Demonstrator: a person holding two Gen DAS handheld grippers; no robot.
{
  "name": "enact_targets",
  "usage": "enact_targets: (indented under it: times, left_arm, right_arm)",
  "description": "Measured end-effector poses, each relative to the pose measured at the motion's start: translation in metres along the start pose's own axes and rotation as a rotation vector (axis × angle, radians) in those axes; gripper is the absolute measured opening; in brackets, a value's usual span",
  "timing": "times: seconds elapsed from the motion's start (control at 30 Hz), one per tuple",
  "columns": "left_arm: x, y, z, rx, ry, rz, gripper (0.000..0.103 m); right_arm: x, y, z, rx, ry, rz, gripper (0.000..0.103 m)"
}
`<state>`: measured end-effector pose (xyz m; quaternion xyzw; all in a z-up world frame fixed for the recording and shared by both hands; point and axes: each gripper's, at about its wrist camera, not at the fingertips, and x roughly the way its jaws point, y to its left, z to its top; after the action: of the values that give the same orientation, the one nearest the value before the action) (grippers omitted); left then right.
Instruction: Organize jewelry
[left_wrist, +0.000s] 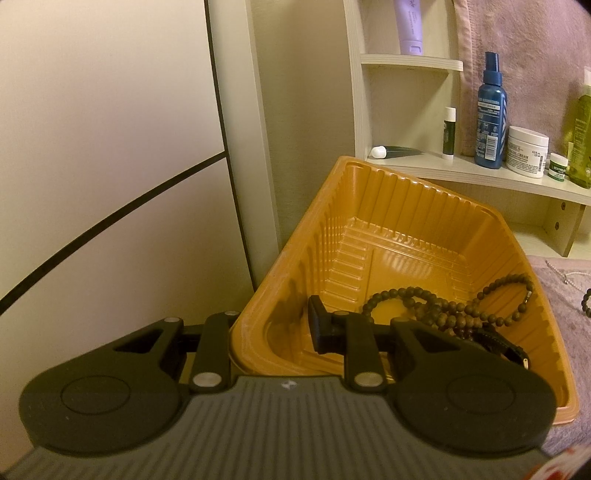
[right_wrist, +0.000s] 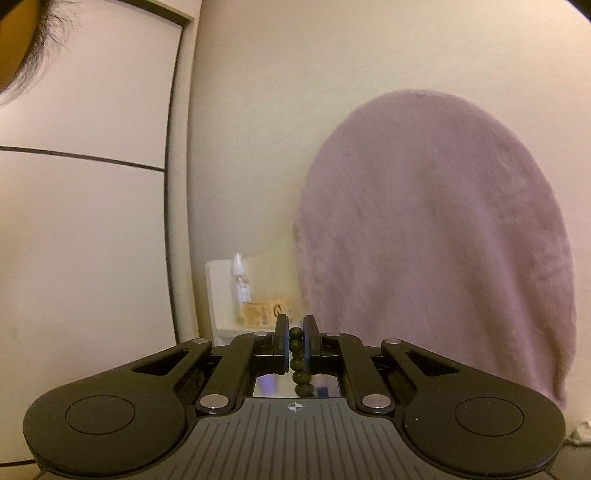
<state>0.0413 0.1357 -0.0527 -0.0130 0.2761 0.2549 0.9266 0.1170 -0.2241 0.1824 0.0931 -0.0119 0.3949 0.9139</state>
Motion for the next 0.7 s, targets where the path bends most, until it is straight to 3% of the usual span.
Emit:
enact_targets:
  times: [0.2, 0.43, 0.7]
  left_arm:
    - [-0.001, 0.0, 0.0, -0.003, 0.001, 0.001, 0.022]
    - [0.001, 0.0, 0.001, 0.0, 0.004, 0.001, 0.022]
    - [0.001, -0.001, 0.0, 0.0, 0.003, 0.003, 0.022]
  right_arm:
    - [0.01, -0.015, -0.042, 0.12, 0.205, -0.033, 0.007]
    - [0.038, -0.044, -0.141, 0.285, 0.545, -0.101, 0.007]
    - [0.057, -0.067, -0.239, 0.25, 0.824, -0.165, 0.007]
